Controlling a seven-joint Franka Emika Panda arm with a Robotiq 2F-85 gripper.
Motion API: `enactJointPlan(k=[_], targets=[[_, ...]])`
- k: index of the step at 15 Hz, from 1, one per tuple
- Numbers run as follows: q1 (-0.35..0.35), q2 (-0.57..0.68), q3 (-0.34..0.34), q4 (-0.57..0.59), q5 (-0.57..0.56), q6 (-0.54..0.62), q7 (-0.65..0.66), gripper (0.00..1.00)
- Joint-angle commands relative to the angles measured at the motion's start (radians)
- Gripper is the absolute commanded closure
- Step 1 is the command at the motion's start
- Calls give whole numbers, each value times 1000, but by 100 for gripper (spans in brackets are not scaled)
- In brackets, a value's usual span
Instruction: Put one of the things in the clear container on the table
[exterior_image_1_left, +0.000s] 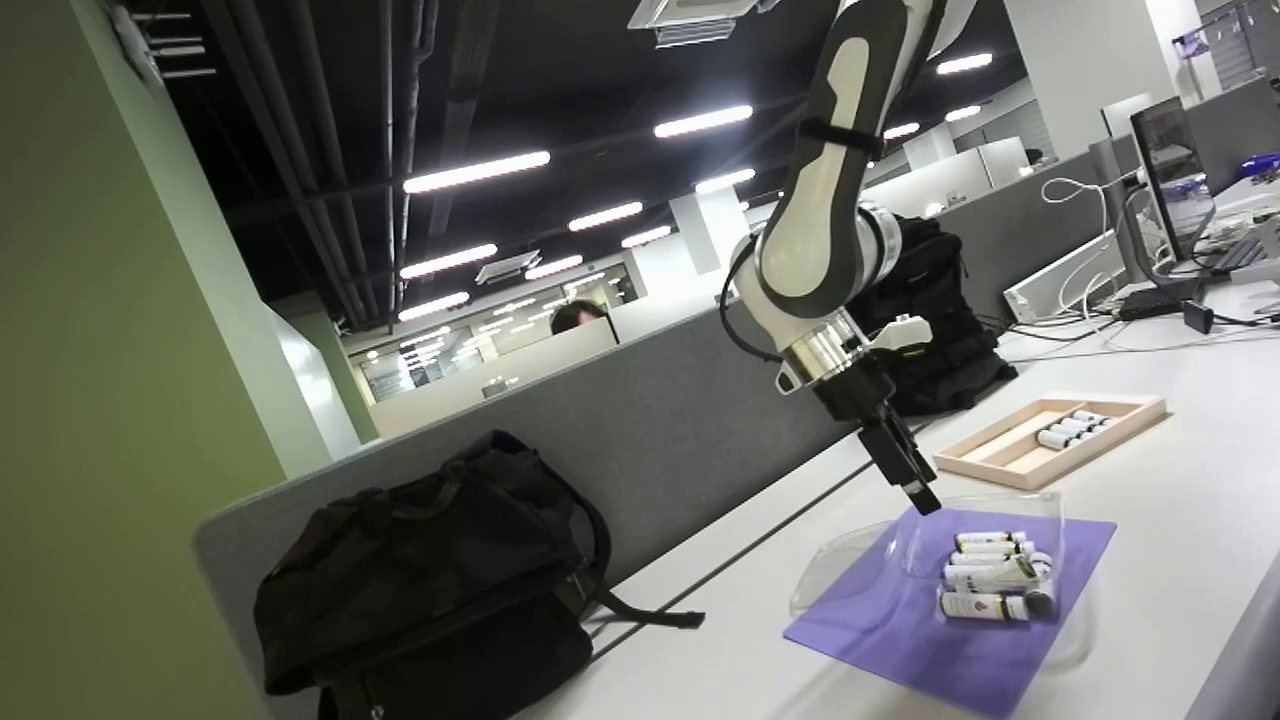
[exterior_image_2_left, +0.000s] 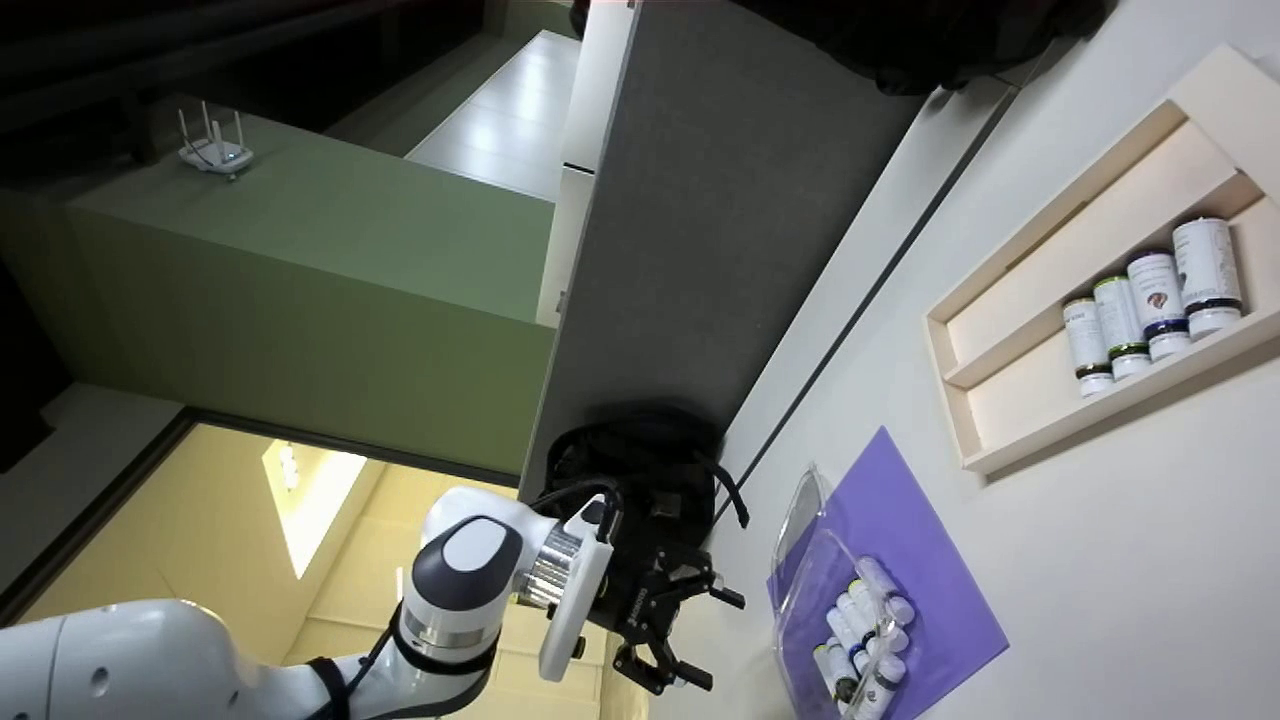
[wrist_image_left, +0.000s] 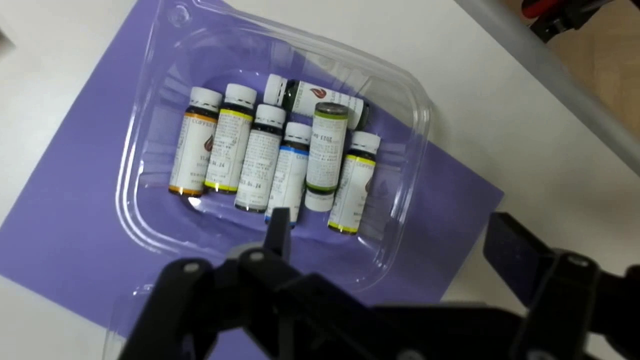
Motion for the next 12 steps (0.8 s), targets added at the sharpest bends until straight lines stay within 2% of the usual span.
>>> enactJointPlan(k=[1,6,12], targets=[[-13,18,13,13,-13,-10,9,0],[-17,46,8,32,-18,-19,7,0],[-31,175,-17,30,-86,103,11,0]])
